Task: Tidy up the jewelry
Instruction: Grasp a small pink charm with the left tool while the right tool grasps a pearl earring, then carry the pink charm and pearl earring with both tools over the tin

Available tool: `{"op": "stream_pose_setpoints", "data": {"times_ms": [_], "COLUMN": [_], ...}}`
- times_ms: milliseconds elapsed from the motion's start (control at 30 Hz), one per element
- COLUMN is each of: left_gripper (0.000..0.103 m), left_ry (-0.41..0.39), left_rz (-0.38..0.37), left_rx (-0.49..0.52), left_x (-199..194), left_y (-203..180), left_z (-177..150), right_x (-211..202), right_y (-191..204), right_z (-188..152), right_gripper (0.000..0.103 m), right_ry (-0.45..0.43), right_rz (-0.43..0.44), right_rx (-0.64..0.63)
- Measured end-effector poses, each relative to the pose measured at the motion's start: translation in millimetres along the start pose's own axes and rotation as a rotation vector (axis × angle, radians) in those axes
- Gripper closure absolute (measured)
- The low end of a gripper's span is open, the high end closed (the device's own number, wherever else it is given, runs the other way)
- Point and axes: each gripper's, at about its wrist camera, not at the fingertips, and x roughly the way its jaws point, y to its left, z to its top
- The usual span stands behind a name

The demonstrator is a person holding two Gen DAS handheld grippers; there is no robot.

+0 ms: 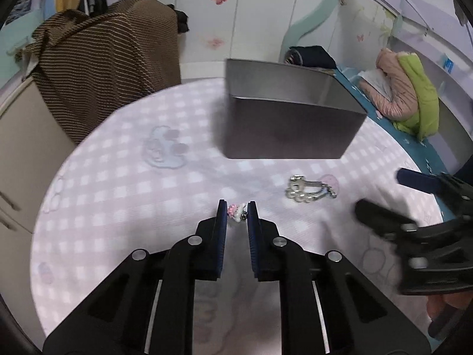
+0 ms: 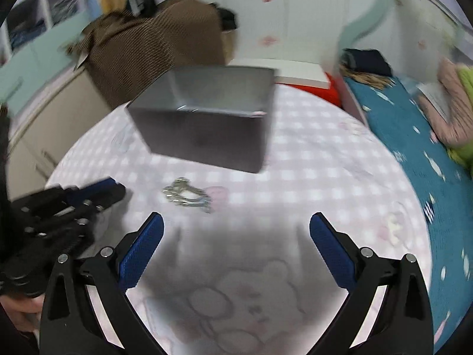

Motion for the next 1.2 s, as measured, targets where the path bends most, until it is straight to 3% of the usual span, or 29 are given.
{"op": "stream_pose_setpoints", "data": {"times_ms": [133, 233, 333, 500, 533, 867, 1200], "left_gripper": [0.089, 0.089, 0.089, 0.089, 0.089, 0.089, 0.089], "left_ry": [-0.013, -0.018, -0.020, -0.022, -0.022, -0.037, -0.093], "left_rz": [0.014, 0.017, 0.015, 0.013, 0.013, 0.004, 0.006], "left_rx": [-0.012, -0.022, -0.030, -0.044, -0.044, -0.047, -0.028], "left_x": [-15, -22, -26, -30, -29, -33, -54], "left_y": [8, 12, 16, 21, 22, 21, 17], "left_z": [-7, -9, -11, -12, -11, -9, 12], "right_x": [20, 33, 41, 39, 38, 14, -30], "right_y": [20, 31, 36, 44, 44, 20, 4], "right_z": [7, 11, 11, 9, 8, 4, 26], "right_gripper": [0.008, 0.018, 0.041, 0.090, 0.095, 0.095, 0.095], "right_ry": [0.012, 0.022, 0.026, 0.013, 0.013, -0.008, -0.074], "right_rz": [0.005, 0.003, 0.005, 0.021, 0.021, 0.133, 0.209], "right_rx": [-0.076, -0.116, -0.140, -0.173, -0.174, -0.046, 0.004]}}
